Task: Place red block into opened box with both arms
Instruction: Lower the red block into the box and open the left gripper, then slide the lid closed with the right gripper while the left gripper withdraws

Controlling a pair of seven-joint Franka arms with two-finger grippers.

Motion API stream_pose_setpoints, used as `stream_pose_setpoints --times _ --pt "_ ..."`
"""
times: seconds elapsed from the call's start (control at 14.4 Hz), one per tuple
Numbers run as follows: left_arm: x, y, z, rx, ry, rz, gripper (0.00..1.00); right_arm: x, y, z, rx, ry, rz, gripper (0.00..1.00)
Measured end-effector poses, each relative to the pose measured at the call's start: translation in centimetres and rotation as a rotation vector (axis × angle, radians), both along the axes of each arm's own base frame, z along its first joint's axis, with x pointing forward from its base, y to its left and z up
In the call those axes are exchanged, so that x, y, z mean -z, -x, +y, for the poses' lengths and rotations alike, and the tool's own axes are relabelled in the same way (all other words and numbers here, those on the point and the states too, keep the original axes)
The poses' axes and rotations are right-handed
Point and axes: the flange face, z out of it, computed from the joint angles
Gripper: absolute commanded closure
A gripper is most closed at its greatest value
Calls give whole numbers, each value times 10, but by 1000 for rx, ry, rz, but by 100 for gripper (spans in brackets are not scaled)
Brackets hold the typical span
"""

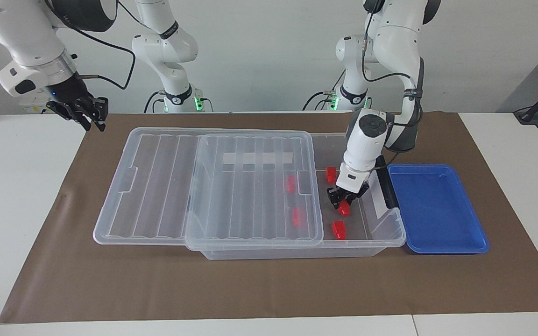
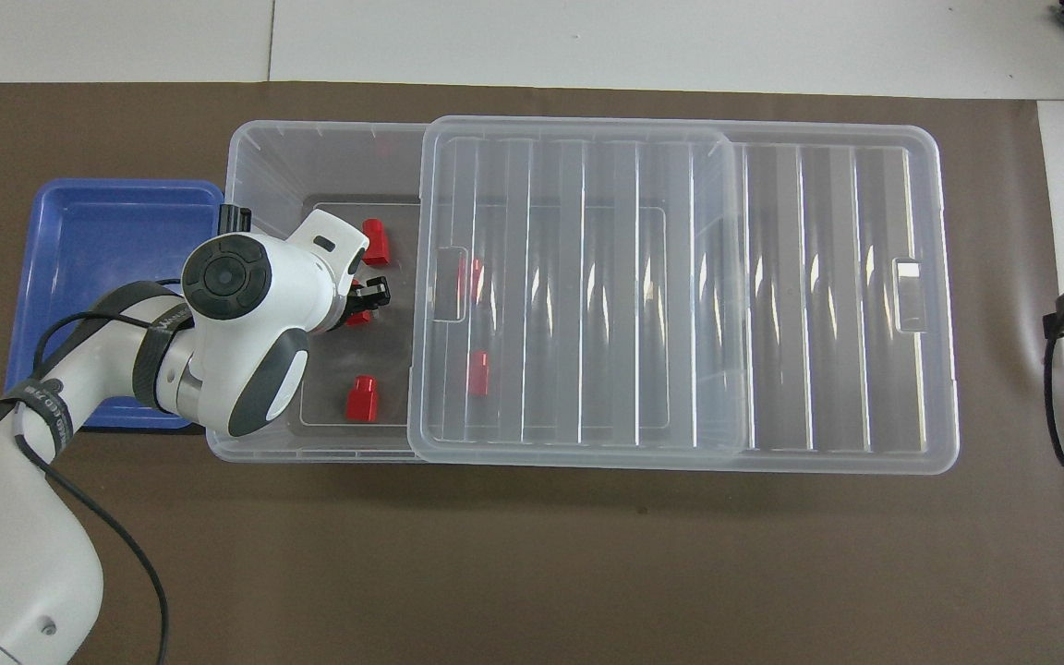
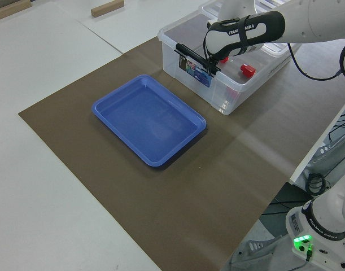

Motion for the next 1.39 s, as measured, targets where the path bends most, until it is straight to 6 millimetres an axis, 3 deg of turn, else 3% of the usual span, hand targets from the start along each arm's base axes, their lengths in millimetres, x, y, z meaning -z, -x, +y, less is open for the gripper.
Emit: stream_pose_setpoints --times 0.14,0.35,0.56,0.77,1.11,1.39 --pt "0 0 0 -33 6 -1 0 7 -2 -8 -38 1 -16 100" --pt "-1 -1 0 -67 11 -2 0 23 -5 -40 -133 11 -57 100" --pt "-21 -4 -6 -97 5 -2 0 40 -15 -51 -171 22 -88 100" --pt "-70 1 -14 -116 -44 23 0 74 -38 -57 -202 -11 -120 100" --pt "-157 14 -6 -155 -108 30 0 129 -61 -73 -223 -101 -132 100" --pt "-223 9 22 -191 -135 26 0 145 -70 -61 -202 -182 -143 100"
